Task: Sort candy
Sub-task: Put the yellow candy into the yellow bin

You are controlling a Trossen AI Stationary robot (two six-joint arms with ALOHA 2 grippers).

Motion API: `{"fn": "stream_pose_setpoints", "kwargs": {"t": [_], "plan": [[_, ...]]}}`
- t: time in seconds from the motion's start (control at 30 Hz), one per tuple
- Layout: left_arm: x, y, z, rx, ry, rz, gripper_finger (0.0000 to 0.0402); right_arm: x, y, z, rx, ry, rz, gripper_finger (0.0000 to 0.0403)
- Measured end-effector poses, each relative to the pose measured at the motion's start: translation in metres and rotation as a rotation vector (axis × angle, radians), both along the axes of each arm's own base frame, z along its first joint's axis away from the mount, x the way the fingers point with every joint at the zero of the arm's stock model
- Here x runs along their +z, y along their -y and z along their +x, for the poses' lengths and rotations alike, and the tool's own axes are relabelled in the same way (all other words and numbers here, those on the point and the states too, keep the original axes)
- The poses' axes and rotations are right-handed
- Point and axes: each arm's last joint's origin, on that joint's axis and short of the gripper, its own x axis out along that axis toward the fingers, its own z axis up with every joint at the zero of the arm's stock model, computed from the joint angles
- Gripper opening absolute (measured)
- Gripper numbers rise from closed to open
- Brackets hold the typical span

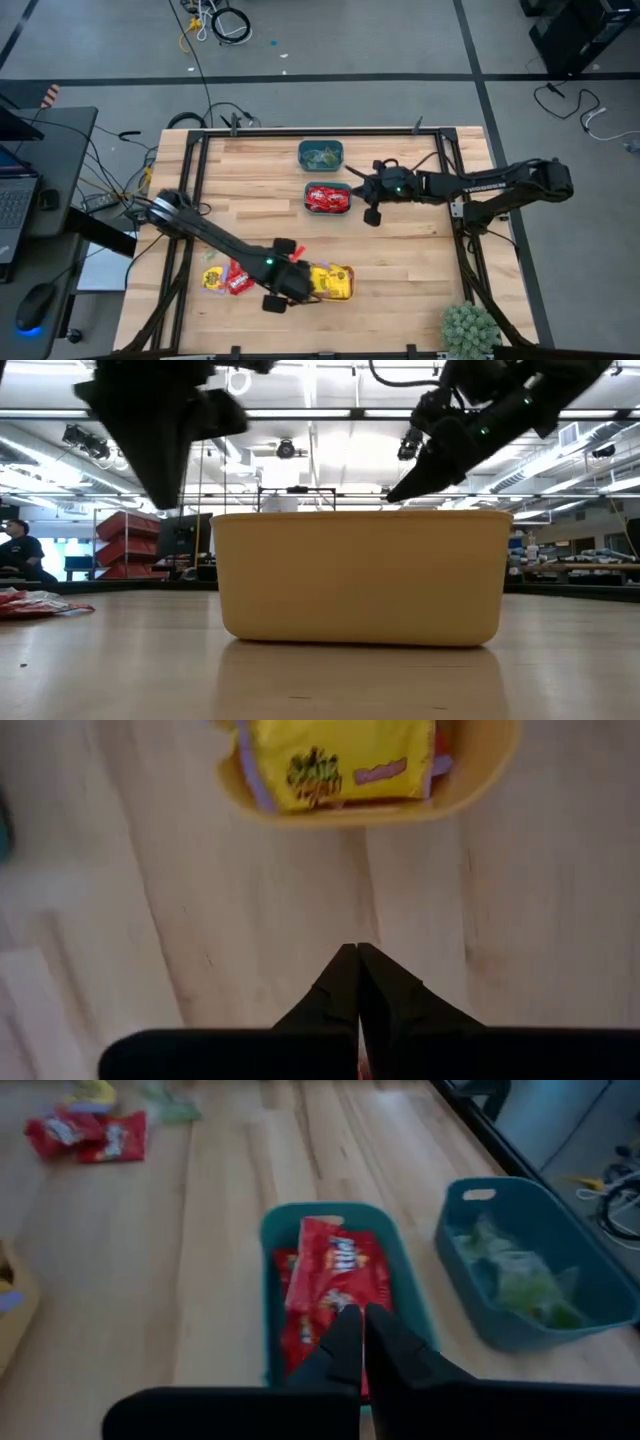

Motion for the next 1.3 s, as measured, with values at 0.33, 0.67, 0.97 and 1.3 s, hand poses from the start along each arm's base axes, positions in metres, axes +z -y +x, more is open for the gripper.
{"fn": "stream_pose_setpoints", "kwargs": {"t": [0.33,0.67,0.97,1.3], "plan": [[-0.009,-0.023,-0.095,0.38,0.021,-0.206,0.0001,-0.015,-0.036,-0.005,0.016,0.163,0.016,0.0001],[-0.035,-0.017,-0.172,0.591,-0.166,-0.272,0.0016,-0.012,-0.057,-0.005,0.066,0.199,0.033,0.0001],[-0.05,-0.02,-0.18,0.607,-0.16,-0.191,0.0105,-0.011,-0.058,-0.005,0.069,0.208,0.037,0.0002],[-0.056,-0.018,-0.178,0.633,-0.156,-0.161,0.0191,-0.011,-0.058,-0.005,0.07,0.208,0.036,0.0004]]}}
